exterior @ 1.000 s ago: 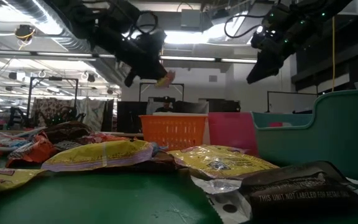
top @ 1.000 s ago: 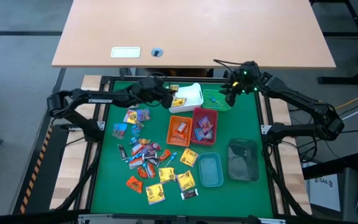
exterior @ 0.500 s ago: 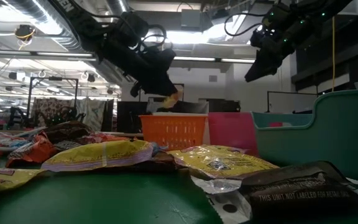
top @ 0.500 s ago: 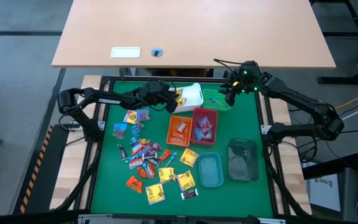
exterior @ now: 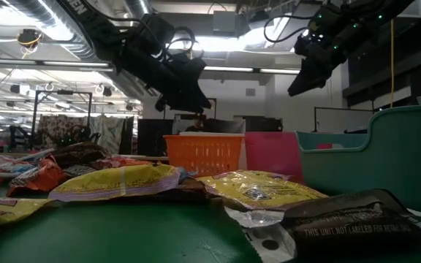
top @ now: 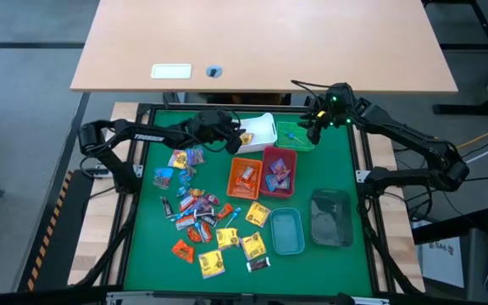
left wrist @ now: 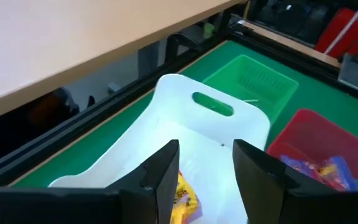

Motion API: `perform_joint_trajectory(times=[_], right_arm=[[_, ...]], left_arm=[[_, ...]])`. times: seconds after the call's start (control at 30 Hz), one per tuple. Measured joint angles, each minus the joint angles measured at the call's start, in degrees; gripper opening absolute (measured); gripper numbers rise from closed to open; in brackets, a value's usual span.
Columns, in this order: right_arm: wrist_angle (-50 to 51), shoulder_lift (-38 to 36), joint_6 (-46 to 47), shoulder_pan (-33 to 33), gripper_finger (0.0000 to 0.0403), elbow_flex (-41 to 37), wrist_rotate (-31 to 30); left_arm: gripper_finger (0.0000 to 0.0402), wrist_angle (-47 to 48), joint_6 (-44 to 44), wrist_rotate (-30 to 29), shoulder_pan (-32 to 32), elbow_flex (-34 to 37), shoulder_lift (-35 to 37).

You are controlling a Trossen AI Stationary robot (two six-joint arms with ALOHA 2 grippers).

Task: Sort candy
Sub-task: Put the yellow bag of candy into the white bin

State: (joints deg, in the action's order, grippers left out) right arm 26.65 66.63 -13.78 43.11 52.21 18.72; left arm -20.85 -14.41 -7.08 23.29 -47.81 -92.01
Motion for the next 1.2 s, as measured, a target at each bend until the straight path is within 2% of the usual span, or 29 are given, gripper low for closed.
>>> perform_joint_trajectory(times=[0.1, 0.33, 0.47, 0.53, 0.7, 0.97, 1.2], right_arm=[[0.01, 0.00, 0.00, 0.00, 0.0138, 0.00, -0.01], [0.15, 0.00, -0.02, 0.00, 0.0138, 0.00, -0.01], [0.15, 0.00, -0.02, 0.00, 0.0138, 0.00, 0.00], [0.23, 0.00, -0.02, 0.02, 0.0138, 0.00, 0.00], [0.48, 0.00, -0.02, 0.00, 0.0138, 0.00, 0.00], [0.48, 0.00, -0.01, 0.00, 0.0138, 0.00, 0.00], [0.65, 0.00, 0.00, 0.00, 0.0138, 0.00, 0.00]], left_arm=[[0.0140, -1.51, 0.07, 4.36, -0.15, 0.00, 1.39], [0.0140, -1.27, 2.54, 19.57, -4.43, -0.04, 6.55], [0.0140, 0.26, 4.47, 24.44, -10.01, -0.04, 7.65], [0.0140, 1.46, 4.57, 25.00, -13.37, -0.04, 7.65], [0.0140, 6.90, 4.74, 23.07, -21.73, -0.04, 7.67], [0.0140, 13.07, 8.90, 11.26, -35.39, -0.02, 7.14], [0.0140, 14.66, 8.60, 2.81, -43.70, -0.01, 5.18]])
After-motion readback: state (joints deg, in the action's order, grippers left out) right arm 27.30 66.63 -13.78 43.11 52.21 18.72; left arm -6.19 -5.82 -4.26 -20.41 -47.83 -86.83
